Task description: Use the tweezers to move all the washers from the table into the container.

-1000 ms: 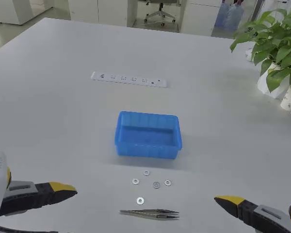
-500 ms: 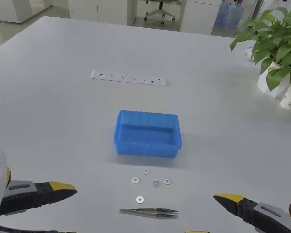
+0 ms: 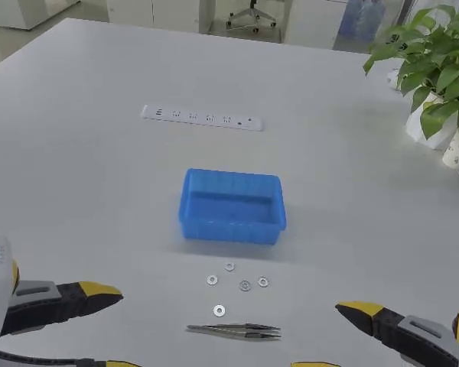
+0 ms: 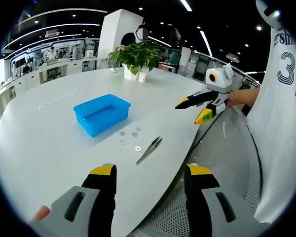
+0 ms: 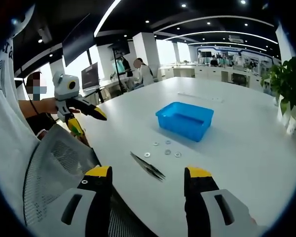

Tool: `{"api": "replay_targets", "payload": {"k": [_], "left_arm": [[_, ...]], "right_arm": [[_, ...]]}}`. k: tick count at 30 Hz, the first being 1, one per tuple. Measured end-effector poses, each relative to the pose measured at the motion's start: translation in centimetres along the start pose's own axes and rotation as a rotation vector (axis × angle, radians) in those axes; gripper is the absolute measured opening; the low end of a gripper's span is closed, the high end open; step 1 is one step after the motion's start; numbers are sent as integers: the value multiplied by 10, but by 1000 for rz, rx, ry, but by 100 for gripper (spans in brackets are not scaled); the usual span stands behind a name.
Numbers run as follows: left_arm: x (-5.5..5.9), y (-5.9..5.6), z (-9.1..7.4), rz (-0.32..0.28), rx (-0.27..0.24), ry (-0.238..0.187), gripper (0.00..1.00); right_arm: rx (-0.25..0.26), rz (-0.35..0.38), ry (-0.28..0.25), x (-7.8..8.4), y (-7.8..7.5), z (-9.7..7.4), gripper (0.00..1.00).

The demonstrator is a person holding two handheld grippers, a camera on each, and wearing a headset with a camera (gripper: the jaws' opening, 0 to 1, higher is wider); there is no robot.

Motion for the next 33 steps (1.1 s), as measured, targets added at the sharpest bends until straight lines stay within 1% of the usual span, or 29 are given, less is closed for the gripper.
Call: {"api": "replay_targets", "payload": {"k": [15, 19, 24, 27, 28, 30, 33], "left_arm": [[5, 5, 5, -2, 7, 5, 60], [5, 6, 7, 5, 3, 13, 60], [4, 8, 10, 20, 1, -2, 60], [5, 11, 15, 39, -7, -6, 59], [5, 12, 16, 41, -5, -9, 59], [4, 12, 21, 38, 4, -19, 59], [4, 13, 28, 46, 14, -9, 55]], "right_arm": [[-3, -2, 11, 0, -2, 3, 59], [-7, -22, 16, 1, -1, 4, 57], [-12, -34, 22, 2, -1, 5, 57], [-19, -54, 20, 1, -1, 6, 56], [-20, -67, 17, 0, -2, 7, 55], [-23, -72, 20, 0, -2, 10, 55], [-28, -105, 22, -1, -3, 15, 55]]}}
Point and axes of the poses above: the centre of the closed fingertips' face, and the gripper's own axes: z roughly forward along the fingers, y roughly to its left, x roughly out of its underside, the point moved 8 cm from there along -z, roughly backward along the fingers, and after that the axes turned 15 degrees about x, right-handed, at the moved point
